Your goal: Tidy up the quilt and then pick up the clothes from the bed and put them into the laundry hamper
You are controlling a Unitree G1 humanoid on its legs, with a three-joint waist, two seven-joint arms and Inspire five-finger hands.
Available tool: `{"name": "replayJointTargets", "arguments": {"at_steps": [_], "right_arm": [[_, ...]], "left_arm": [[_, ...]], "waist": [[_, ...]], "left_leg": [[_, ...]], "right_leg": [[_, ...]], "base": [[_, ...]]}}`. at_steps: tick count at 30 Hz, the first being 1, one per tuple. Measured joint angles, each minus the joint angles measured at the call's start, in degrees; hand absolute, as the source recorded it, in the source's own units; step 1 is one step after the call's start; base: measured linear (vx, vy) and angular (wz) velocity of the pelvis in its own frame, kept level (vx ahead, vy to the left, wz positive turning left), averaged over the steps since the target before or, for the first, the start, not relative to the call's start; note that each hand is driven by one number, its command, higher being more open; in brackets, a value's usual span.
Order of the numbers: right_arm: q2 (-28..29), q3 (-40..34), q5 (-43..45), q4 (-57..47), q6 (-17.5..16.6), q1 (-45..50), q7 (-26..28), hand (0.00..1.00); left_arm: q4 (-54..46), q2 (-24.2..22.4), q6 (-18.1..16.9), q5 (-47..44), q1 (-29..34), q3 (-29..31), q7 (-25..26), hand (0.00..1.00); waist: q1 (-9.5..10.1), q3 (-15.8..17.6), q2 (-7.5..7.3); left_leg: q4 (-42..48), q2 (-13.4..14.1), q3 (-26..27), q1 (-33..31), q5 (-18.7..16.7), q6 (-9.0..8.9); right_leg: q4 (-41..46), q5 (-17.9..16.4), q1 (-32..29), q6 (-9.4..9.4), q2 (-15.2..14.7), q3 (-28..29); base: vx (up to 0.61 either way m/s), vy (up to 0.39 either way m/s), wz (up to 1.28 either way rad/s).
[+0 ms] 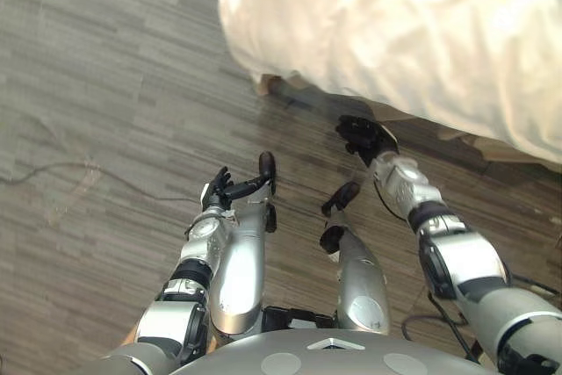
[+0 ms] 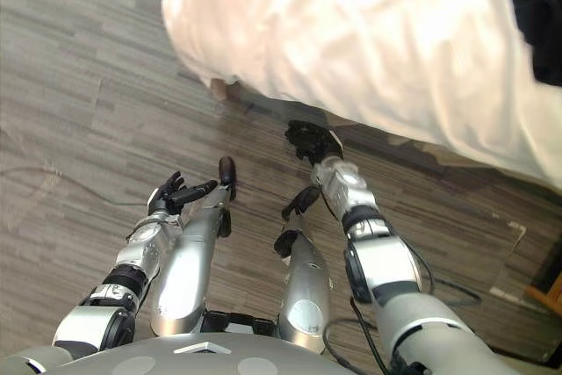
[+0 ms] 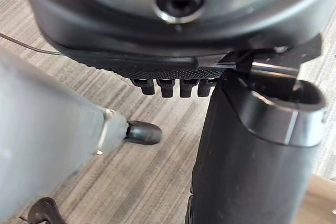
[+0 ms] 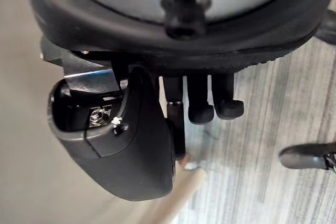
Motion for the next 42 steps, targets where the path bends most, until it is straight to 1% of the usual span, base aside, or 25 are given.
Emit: {"name": "replayJointTargets", "arguments": {"at_steps": [2,3,5,7,9,10,11,14,16,17,18,20,21,22,23,24,25,28,29,30,32,36,38,40,42], "right_arm": [[-0.2,6.99,0.05,-12.68,-3.33,7.72,4.22,0.0],[-0.15,8.78,0.04,-16.89,-3.78,9.59,5.41,0.0],[0.91,17.1,-2.04,-34.79,-4.09,14.39,8.69,0.0],[2.55,23.4,-2.64,-45.6,-3.5,14.93,10.66,0.0],[5.45,28.17,-2.17,-53.07,-3.06,14.04,13.19,0.0],[8.28,29.5,-1.95,-56.49,-2.22,13.26,14.34,0.0],[10.45,29.56,-0.66,-58.59,-1.42,12.04,14.92,0.0],[12.14,27.38,3.62,-58.95,0.5,7.9,13.18,0.0],[12.22,26.25,5.32,-58.07,1.41,5.54,10.23,0.0],[12.56,25.6,6.09,-56.65,1.72,3.3,8.26,0.0],[14.13,22.76,8.65,-51.35,2.96,-3.3,4.04,0.0],[15.37,19.31,10.45,-46.06,3.21,-8.68,1.19,0.0],[15.87,13.44,12.32,-38.65,3.2,-16.27,-2.88,0.0],[15.72,11.06,12.78,-35.44,3.16,-19.53,-4.54,0.0],[14.81,6.69,14.12,-28.55,2.82,-26.0,-7.35,0.0],[14.07,4.96,14.32,-25.18,2.52,-28.97,-8.69,0.0],[11.26,2.49,16.16,-18.14,2.25,-34.99,-11.32,0.0],[6.23,-0.59,20.6,-10.96,1.04,-38.67,-14.73,0.0],[4.68,-2.61,21.61,-8.97,0.73,-38.68,-16.13,0.0],[3.29,-4.46,22.47,-6.86,0.62,-38.7,-17.44,0.0],[0.75,-9.04,25.44,-5.93,-0.37,-38.68,-18.07,0.0],[0.45,-9.54,26.4,-9.49,-1.08,-35.76,-17.74,0.0],[0.29,-10.33,25.32,-15.75,-1.66,-27.31,-13.63,0.0],[0.33,-9.87,24.73,-22.79,-3.03,-15.37,-7.7,0.0],[0.49,-9.77,24.93,-28.06,-5.08,-3.92,-2.83,0.0]], "left_arm": [[-0.39,1.51,2.05,-0.21,-0.11,-1.32,0.75,1.0],[-0.52,1.85,2.66,-0.22,-0.22,-1.64,0.86,1.0],[-0.84,2.89,4.57,-0.6,-0.34,-3.44,2.41,1.0],[-0.82,3.54,6.29,-2.21,-0.19,-4.61,2.8,1.0],[-0.66,4.45,7.05,-2.25,0.72,-5.75,3.11,1.0],[-0.12,5.32,7.93,-2.16,1.61,-5.99,3.1,1.0],[0.57,6.08,8.38,-1.92,2.71,-6.05,3.01,1.0],[2.91,6.66,8.9,-1.72,5.86,-6.34,2.36,1.0],[3.81,6.61,8.88,-1.72,7.17,-6.35,1.62,1.0],[4.19,6.68,8.85,-1.71,7.52,-6.27,1.33,1.0],[5.12,7.14,8.85,-1.71,7.55,-5.83,0.87,1.0],[5.42,7.62,8.86,-1.71,6.74,-5.3,0.38,1.0],[5.41,8.12,8.89,-1.71,4.66,-4.97,-0.52,1.0],[5.38,8.24,8.87,-1.71,3.56,-4.76,-1.04,1.0],[5.39,8.42,8.85,-1.7,1.3,-4.33,-2.3,1.0],[5.42,8.54,8.82,-1.71,0.27,-3.91,-2.96,1.0],[5.61,8.94,8.35,-1.7,-2.06,-2.99,-4.19,1.0],[6.75,9.64,7.09,-1.71,-4.54,-2.99,-5.13,1.0],[7.5,9.19,6.54,-1.7,-5.53,-3.08,-5.16,1.0],[8.05,8.42,6.27,-1.7,-6.29,-3.11,-5.1,1.0],[8.57,5.75,4.88,-1.73,-6.78,-3.23,-4.59,1.0],[8.77,2.9,2.89,-1.74,-5.23,-3.95,-2.22,1.0],[7.41,1.68,2.38,-1.76,-2.57,-4.56,-1.58,1.0],[6.4,1.61,2.59,-1.93,0.19,-5.2,-0.62,1.0],[4.67,2.5,2.91,-1.92,1.87,-5.13,0.37,1.0]], "waist": [[-2.11,-0.01,-0.06],[-2.39,-0.01,-0.13],[-3.41,-0.05,-0.31],[-3.46,-0.26,-0.8],[-3.46,-1.39,-2.28],[-3.36,-2.95,-3.95],[-3.54,-4.36,-5.85],[-3.33,-7.75,-8.95],[-3.13,-8.99,-9.22],[-3.09,-9.65,-9.17],[-2.69,-9.63,-8.83],[-2.31,-9.4,-8.35],[-1.34,-8.85,-7.41],[-0.81,-8.51,-6.9],[0.12,-7.69,-5.64],[0.5,-7.38,-5.12],[1.48,-6.76,-4.08],[2.48,-6.29,-3.33],[2.8,-5.96,-2.8],[3.03,-5.53,-2.09],[2.75,-4.17,0.27],[2.01,-4.05,0.48],[0.97,-4.02,0.41],[-1.99,-4.02,0.23],[-4.6,-3.81,-0.66]], "left_leg": [[-1.54,0.13,1.09,4.03,-0.2,-0.31],[-1.79,0.22,1.34,4.87,-0.22,-0.36],[-2.85,1.17,2.26,8.23,-0.2,-0.88],[-3.6,1.37,2.76,10.97,-0.13,-1.14],[-3.6,1.85,3.27,12.9,-0.53,-1.74],[-3.6,2.16,3.82,13.8,-0.77,-2.06],[-3.57,2.26,4.04,14.97,-1.02,-2.25],[-3.45,2.29,4.47,18.3,-1.97,-2.51],[-3.39,2.49,4.59,19.34,-2.49,-2.44],[-3.32,2.51,4.65,19.42,-2.62,-2.53],[-3.08,2.62,4.52,18.83,-2.83,-2.75],[-2.42,2.85,3.94,17.18,-2.75,-2.58],[-2.04,3.14,2.83,14.23,-1.8,-2.74],[-1.94,3.15,2.29,13.06,-1.24,-2.88],[-2.16,3.12,1.35,10.71,0.38,-3.15],[-2.47,3.11,0.93,9.53,1.03,-3.02],[-3.09,3.04,0.35,6.34,2.33,-2.93],[-4.82,2.48,-0.18,1.59,4.52,-2.15],[-4.81,2.15,-0.33,0.13,5.35,-1.23],[-4.73,1.81,-0.33,-0.86,5.49,-1.06],[-4.51,0.8,-0.05,-2.82,5.71,-0.47],[-2.59,0.61,1.8,-3.42,4.1,0.19],[-0.13,0.48,3.4,-2.59,1.19,-0.01],[0.65,-0.09,4.87,-0.39,-0.39,0.62],[0.7,-0.74,6.36,1.9,-1.47,0.86]], "right_leg": [[-0.01,-0.51,2.45,-0.51,0.47,1.12],[-0.02,-0.72,2.96,-0.39,0.57,1.5],[-0.08,-1.18,5.22,-0.57,1.34,2.38],[-0.35,-1.29,7.34,-0.66,1.68,2.98],[-1.22,-1.29,9.32,-0.65,2.61,3.39],[-1.32,-1.29,9.9,-0.65,2.91,3.95],[-1.83,-1.29,11.17,-0.65,3.14,4.04],[-2.71,-1.15,14.7,-0.53,3.32,4.37],[-2.9,-1.0,15.8,-0.36,3.27,4.53],[-2.88,-0.85,15.87,-0.25,3.2,4.63],[-2.95,-0.62,15.6,-0.36,3.23,4.83],[-2.99,-0.56,14.5,-0.44,3.39,4.53],[-2.89,-0.51,12.35,-0.88,3.4,3.6],[-2.87,-0.63,11.44,-1.01,3.48,3.06],[-2.92,-0.41,9.5,-1.4,3.64,2.05],[-2.97,-0.1,8.45,-1.35,3.73,1.76],[-3.13,0.58,5.42,-1.12,3.85,1.18],[-4.95,2.96,1.02,-1.72,4.06,0.57],[-5.63,3.97,-0.07,-1.84,4.06,0.49],[-6.1,4.46,-0.8,-1.69,4.07,0.47],[-6.23,5.55,-2.85,-1.47,3.08,0.98],[-5.7,5.86,-4.38,-1.36,2.39,3.05],[-4.28,5.7,-4.0,-1.17,1.58,5.21],[-2.72,4.97,-2.73,-0.19,0.05,7.16],[-2.49,4.64,-1.42,0.23,-0.82,8.76]], "base": [[0.03,0.025,-0.33],[0.04,0.012,-0.28],[0.05,-0.025,-0.24],[0.06,-0.014,-0.18],[0.05,-0.017,-0.17],[0.06,-0.011,-0.2],[0.07,0.008,-0.16],[0.04,0.034,-0.06],[0.0,0.05,-0.04],[-0.06,0.067,-0.03],[-0.09,0.062,0.0],[-0.13,0.035,0.14],[-0.15,0.02,0.27],[-0.18,0.014,0.38],[-0.11,0.001,0.31],[-0.13,0.003,0.32],[-0.12,0.016,0.2],[-0.07,0.03,0.15],[-0.03,0.055,0.12],[-0.02,0.095,0.11],[-0.01,0.137,0.0],[0.0,0.126,-0.2],[0.01,0.145,-0.29],[0.06,0.135,-0.32],[0.08,0.147,-0.34]]}}
